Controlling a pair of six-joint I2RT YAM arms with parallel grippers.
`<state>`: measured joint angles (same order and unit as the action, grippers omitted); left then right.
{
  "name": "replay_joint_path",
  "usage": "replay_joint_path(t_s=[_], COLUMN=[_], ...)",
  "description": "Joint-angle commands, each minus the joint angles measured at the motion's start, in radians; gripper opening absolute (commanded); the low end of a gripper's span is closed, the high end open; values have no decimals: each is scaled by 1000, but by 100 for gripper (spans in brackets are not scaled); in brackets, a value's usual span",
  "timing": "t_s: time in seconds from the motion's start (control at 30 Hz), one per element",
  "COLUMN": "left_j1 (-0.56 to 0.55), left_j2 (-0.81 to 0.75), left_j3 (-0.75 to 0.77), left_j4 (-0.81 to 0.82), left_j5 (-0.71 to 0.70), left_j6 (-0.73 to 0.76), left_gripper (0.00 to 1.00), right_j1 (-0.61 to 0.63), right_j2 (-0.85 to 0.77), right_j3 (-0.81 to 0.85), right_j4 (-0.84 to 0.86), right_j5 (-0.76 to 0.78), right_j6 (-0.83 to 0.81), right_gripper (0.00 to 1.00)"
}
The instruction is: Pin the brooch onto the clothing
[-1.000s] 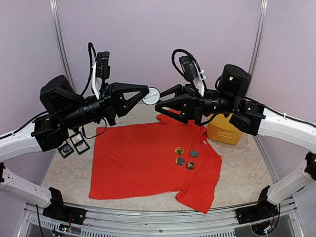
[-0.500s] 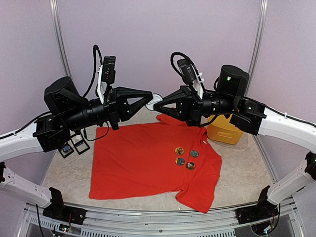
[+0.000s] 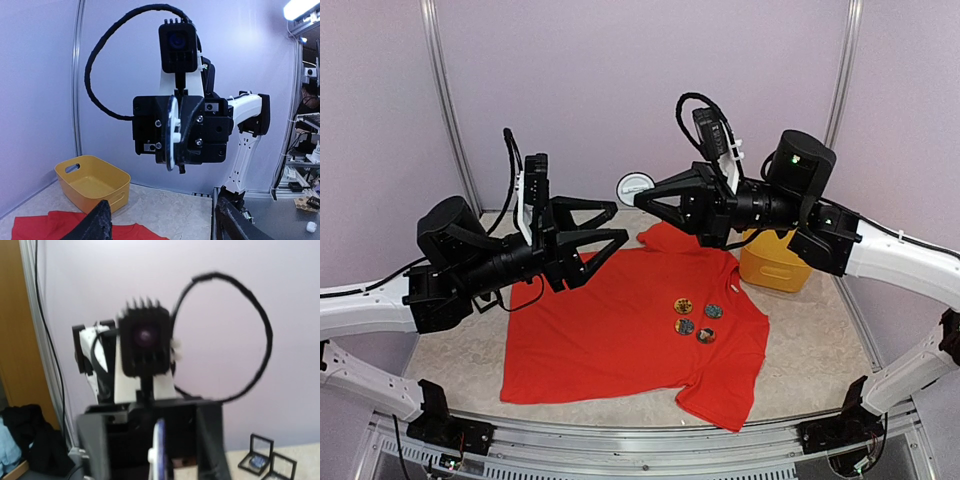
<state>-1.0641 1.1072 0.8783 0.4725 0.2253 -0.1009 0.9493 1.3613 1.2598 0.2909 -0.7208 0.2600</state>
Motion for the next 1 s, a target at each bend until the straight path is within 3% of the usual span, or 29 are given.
replay_joint_path(t_s=[0.0, 0.13, 0.3, 0.5, 0.57, 0.67, 0.7, 0.97], left_j1=[-6, -7, -5, -6, -7, -7, -7, -8], left_j2=[40, 78, 81, 98, 106, 120, 130, 139], left_j3=[17, 19, 14, 32, 42, 59, 65, 72], left_j4=[155, 214, 244, 276, 269, 262, 260, 281], left_j5=[-21, 4, -62, -39, -31, -15, -2, 9], left_j6=[-54, -86, -101, -107, -110, -127, -133, -140], left_gripper=[55, 35, 36, 37, 31, 11, 8, 4], right_j1=[9, 9, 10, 10, 10, 11, 10, 11], right_j2=[1, 0, 13, 10, 11, 13, 12, -4], right_j3=[-19, -20, -2, -3, 0, -3, -5, -22], right_j4=[94, 96, 87, 76, 72, 68, 67, 49], right_j5=[2, 12, 1, 6, 5, 6, 6, 25], right_j6=[16, 13, 13, 7, 6, 6, 7, -6], right_gripper=[0, 0, 0, 0, 0, 0, 0, 0])
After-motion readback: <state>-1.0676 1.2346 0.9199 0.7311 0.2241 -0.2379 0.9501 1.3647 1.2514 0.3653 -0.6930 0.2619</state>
